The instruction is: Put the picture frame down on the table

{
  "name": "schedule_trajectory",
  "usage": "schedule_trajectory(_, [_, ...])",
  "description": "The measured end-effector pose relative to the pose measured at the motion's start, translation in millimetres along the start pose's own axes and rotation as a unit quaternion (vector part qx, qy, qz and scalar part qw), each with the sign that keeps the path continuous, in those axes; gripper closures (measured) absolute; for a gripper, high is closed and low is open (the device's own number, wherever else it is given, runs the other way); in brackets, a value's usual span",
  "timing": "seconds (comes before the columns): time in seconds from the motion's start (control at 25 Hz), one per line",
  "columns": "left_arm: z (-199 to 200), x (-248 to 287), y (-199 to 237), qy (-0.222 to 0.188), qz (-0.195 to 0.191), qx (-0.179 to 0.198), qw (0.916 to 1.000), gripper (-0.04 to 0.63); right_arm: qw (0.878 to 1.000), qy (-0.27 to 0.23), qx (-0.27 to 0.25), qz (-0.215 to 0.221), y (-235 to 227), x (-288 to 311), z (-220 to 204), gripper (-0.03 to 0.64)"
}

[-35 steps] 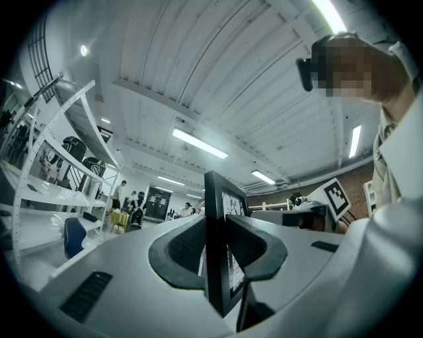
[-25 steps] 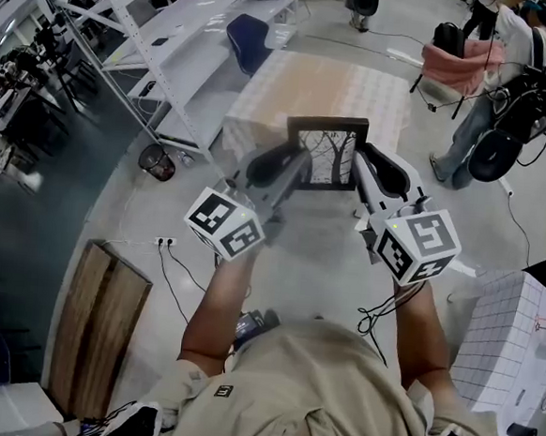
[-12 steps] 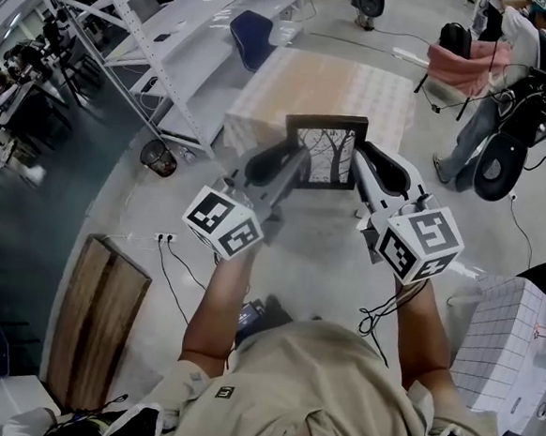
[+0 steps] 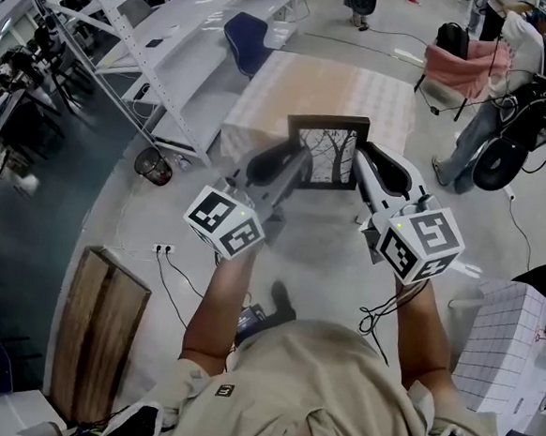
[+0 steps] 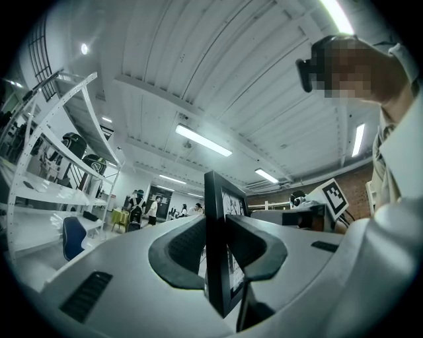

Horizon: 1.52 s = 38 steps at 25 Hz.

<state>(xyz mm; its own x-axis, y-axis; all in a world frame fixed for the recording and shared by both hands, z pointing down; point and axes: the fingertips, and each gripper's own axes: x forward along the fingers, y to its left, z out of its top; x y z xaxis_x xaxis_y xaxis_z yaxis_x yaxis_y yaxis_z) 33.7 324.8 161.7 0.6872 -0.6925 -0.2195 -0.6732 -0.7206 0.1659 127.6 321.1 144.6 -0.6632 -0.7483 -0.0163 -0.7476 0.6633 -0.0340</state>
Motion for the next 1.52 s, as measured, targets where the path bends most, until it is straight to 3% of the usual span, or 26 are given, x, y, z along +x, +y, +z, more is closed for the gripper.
schedule_trajectory(0.48, [8,26,97,0.005,-0.032,-0.018,0.9993,0.497,0.999,0.003,0.002,-0.040,-16,93,-4,0.549])
schedule_trajectory(0.92, [6,34,150,0.001,-0.053,-0.030,0.9981,0.498,0.998,0.006,-0.005,-0.062,-22,143,-12,0.549])
schedule_trajectory(1.52, [-5,57,208,0.013,-0.040,-0.033,0.9986,0.499,0.999,0.010,0.007,-0.052,-47,201,-27,0.549])
